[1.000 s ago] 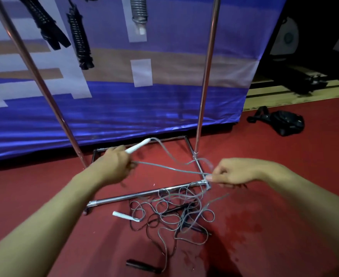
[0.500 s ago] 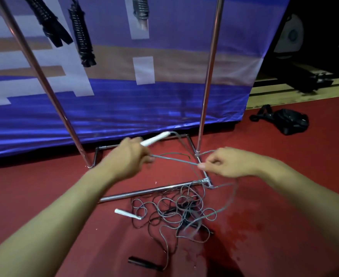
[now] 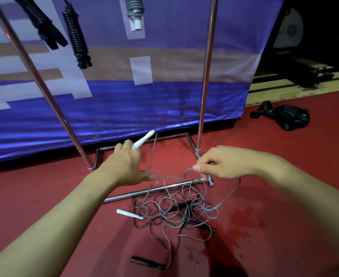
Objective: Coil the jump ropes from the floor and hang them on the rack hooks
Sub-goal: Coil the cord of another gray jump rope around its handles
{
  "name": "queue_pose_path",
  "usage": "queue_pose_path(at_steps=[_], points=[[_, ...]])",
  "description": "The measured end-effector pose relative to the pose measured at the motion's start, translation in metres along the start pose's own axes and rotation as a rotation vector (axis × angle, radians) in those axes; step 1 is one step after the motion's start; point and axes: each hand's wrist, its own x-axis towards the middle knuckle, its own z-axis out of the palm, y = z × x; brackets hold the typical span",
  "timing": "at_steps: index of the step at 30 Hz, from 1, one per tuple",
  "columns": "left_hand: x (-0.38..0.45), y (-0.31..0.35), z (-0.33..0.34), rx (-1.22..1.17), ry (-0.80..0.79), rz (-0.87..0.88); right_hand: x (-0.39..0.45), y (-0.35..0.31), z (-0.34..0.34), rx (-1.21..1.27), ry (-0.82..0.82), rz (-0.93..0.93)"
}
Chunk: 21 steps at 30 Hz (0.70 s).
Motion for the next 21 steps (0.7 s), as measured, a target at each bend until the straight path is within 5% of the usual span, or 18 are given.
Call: queue_pose_path(at_steps=[4, 8, 12, 16, 21], points=[[-0.012, 0.017, -0.003, -0.364, 0.09, 0.26, 0.005, -0.004, 0.005, -0.005, 0.1, -0.059], [-0.01, 0.053, 0.013, -0.27, 0.107, 0.511, 0.015, -0.02, 0.009, 0.022, 0.2, -0.098], [0.02, 0.008, 0.014, -0.156, 0.238, 0.343, 0.005, 0.005, 0.004, 0.009, 0.015, 0.088], [0.019, -0.03, 0.015, -0.039, -0.01, 0.101, -0.014, 0.037, 0.004, 0.17, -0.066, 0.205], [0.005, 0.023, 0.011, -0.323, 0.019, 0.303, 0.004, 0.004, 0.007, 0.085, 0.068, 0.009]])
